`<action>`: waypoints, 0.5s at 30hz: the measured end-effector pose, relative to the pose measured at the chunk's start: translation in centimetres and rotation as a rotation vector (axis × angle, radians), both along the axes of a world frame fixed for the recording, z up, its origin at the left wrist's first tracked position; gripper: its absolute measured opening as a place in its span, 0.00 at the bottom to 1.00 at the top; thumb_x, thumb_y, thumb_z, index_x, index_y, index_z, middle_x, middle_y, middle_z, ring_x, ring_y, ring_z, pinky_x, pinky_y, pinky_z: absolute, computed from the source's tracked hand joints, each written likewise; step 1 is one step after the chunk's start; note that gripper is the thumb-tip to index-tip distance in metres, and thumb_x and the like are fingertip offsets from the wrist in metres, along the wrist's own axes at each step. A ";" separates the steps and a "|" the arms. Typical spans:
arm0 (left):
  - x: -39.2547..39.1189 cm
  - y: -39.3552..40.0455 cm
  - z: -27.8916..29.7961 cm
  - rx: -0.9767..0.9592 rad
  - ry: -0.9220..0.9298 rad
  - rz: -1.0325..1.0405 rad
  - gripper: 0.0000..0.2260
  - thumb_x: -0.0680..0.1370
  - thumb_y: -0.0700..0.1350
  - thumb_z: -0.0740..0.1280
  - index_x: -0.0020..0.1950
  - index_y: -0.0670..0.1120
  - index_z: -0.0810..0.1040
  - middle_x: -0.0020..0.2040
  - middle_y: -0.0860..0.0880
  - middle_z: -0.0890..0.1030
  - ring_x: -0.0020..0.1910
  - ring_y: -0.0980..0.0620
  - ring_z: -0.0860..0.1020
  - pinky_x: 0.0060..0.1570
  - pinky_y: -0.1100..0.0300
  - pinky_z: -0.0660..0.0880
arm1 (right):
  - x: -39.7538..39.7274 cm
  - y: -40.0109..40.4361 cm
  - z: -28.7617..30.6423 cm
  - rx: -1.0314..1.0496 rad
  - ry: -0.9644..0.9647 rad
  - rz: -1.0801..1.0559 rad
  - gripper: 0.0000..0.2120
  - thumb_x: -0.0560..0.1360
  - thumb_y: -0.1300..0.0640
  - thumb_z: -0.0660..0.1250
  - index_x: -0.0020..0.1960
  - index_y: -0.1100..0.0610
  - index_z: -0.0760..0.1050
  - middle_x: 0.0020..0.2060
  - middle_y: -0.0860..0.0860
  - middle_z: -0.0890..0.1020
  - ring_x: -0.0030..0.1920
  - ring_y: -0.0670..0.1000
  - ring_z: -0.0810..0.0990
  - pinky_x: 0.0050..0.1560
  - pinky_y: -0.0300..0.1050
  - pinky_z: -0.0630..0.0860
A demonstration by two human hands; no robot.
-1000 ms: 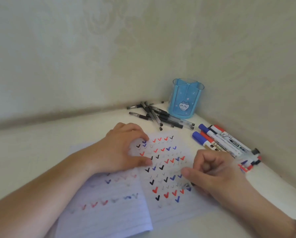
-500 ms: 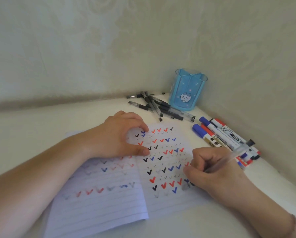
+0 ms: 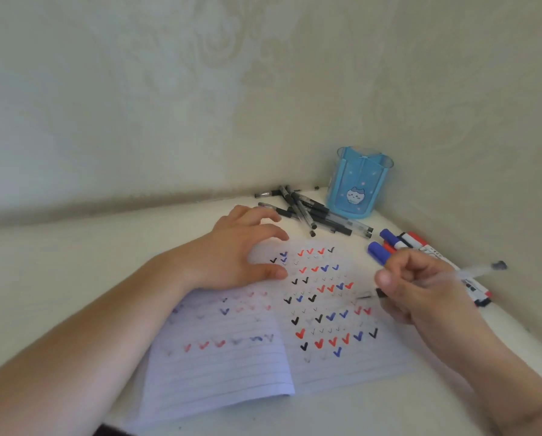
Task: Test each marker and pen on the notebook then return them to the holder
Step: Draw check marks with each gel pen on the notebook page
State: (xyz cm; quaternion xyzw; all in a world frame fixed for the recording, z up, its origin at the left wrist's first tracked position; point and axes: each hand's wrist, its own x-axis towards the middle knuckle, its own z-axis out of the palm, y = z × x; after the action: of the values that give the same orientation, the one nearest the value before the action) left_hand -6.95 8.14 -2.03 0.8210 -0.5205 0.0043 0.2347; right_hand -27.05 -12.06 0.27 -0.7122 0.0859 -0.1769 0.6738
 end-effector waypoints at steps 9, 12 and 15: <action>3.0 16.4 2.3 0.002 -0.142 0.298 0.21 0.74 0.62 0.63 0.62 0.53 0.77 0.64 0.54 0.73 0.63 0.52 0.70 0.65 0.53 0.68 | 0.0 -2.5 -2.4 -0.274 0.170 -0.186 0.19 0.61 0.46 0.80 0.48 0.50 0.79 0.43 0.41 0.85 0.39 0.42 0.81 0.48 0.51 0.81; 1.7 26.7 1.6 0.010 -0.182 0.500 0.22 0.74 0.62 0.62 0.64 0.53 0.75 0.66 0.54 0.71 0.64 0.52 0.71 0.65 0.56 0.68 | 2.3 -6.5 -4.7 -0.324 0.234 -0.133 0.30 0.49 0.33 0.80 0.41 0.51 0.78 0.33 0.42 0.82 0.30 0.42 0.79 0.39 0.52 0.83; -0.6 36.1 0.9 0.006 -0.148 0.739 0.14 0.76 0.56 0.68 0.61 0.57 0.76 0.63 0.59 0.70 0.63 0.53 0.71 0.65 0.54 0.70 | 6.7 -8.1 -5.6 -0.518 0.232 0.002 0.25 0.61 0.37 0.78 0.42 0.56 0.77 0.37 0.63 0.81 0.29 0.59 0.81 0.29 0.64 0.79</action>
State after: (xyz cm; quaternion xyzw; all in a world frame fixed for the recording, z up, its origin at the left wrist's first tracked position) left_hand -7.50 44.23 -1.12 0.9515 -0.2047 0.1465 0.1767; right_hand -20.39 -20.20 -5.35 -0.8762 0.1138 -0.1093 0.4554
